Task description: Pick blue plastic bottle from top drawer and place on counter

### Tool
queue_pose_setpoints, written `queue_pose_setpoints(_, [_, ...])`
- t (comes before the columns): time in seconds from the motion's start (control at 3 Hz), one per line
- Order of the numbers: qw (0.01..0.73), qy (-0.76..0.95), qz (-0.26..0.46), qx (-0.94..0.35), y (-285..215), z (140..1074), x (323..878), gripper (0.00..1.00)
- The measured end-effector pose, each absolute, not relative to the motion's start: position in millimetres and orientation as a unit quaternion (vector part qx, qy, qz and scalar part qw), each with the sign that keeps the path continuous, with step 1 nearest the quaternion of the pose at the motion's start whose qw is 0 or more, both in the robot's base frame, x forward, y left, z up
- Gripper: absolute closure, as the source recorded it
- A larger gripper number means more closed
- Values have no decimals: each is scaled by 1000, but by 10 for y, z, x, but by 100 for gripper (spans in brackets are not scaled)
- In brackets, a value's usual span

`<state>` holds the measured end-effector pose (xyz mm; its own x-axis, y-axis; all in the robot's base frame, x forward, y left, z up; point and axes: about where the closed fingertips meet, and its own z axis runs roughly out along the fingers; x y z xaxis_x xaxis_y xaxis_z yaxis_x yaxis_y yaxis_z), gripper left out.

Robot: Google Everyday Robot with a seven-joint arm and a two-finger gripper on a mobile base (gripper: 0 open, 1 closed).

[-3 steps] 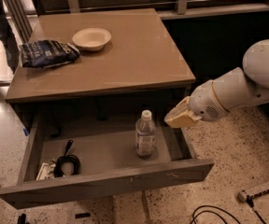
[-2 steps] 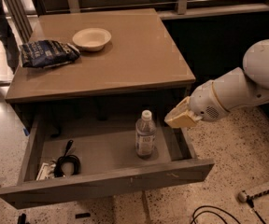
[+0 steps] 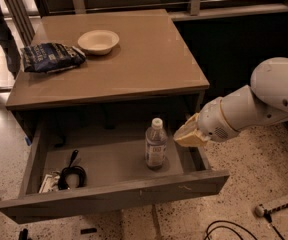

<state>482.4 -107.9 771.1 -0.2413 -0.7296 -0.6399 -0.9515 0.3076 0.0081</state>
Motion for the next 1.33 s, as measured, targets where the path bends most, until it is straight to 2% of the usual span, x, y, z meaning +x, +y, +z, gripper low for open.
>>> queue_pose_setpoints(0.33, [276, 759, 201, -554, -1055, 7634, 4808, 27])
queue_pose_setpoints(0.67, [289, 754, 207, -553, -1035, 7533, 4843, 14])
queue_pose_setpoints(1.33, [310, 737, 226, -556, -898, 7267, 5056, 15])
